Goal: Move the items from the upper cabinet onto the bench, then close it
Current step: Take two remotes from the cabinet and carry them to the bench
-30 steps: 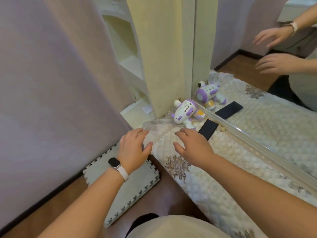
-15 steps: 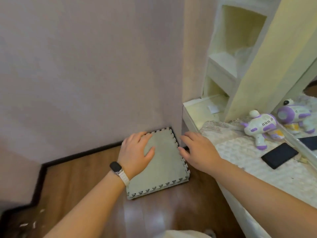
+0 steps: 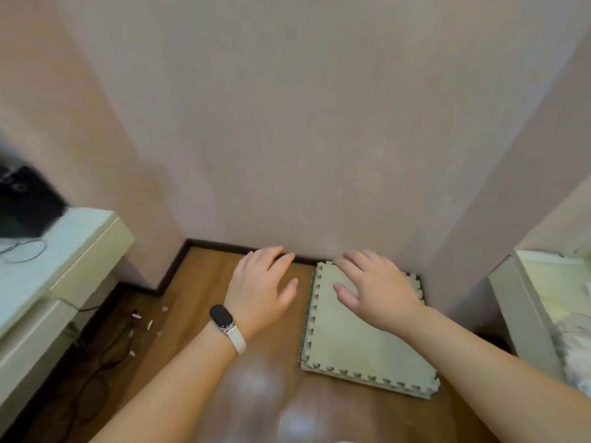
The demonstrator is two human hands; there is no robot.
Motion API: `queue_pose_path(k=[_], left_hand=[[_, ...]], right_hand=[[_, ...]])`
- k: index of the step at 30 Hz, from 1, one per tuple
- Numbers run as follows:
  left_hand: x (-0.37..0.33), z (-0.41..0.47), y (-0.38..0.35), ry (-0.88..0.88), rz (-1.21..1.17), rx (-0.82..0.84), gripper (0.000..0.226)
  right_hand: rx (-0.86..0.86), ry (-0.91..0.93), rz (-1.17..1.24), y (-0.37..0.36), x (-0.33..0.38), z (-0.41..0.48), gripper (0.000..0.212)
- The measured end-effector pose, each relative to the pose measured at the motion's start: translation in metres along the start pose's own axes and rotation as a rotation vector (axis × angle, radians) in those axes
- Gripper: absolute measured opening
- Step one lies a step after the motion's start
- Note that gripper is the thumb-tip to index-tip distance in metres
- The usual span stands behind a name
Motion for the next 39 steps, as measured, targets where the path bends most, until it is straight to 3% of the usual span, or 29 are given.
queue_pose_path(k=[13, 21, 31, 39], left_hand=[[0.13, -0.074, 0.071, 0.386, 0.166, -0.1, 0.045], [0.198, -0.069, 0.101, 0.615, 0.369, -0.1, 0.043], [0.252, -0.002, 0.139, 0.708, 0.49, -0.141, 0.045], [0.3, -0.008, 0.179, 0.835, 0.563, -0.172, 0.045]], right_hand=[[-0.02, 0.407, 0.023, -0.029, 0.152, 0.118, 0.051], [0.003, 0.613, 0.128, -0.052, 0.215, 0.208, 0.054], [-0.068, 0.774, 0.239, -0.044, 0.243, 0.332, 0.051], [-0.084, 0.911, 0.232, -0.034, 0.31, 0.384, 0.051]])
Point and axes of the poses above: each hand's wrist, its own z-axis towards the middle knuckle, its own y-axis out of the back of the hand, x = y × z, the point moved 7 cm from there along z, towards the middle knuckle, and after that the axes turned 5 degrees about -z, right-handed, at the moved point
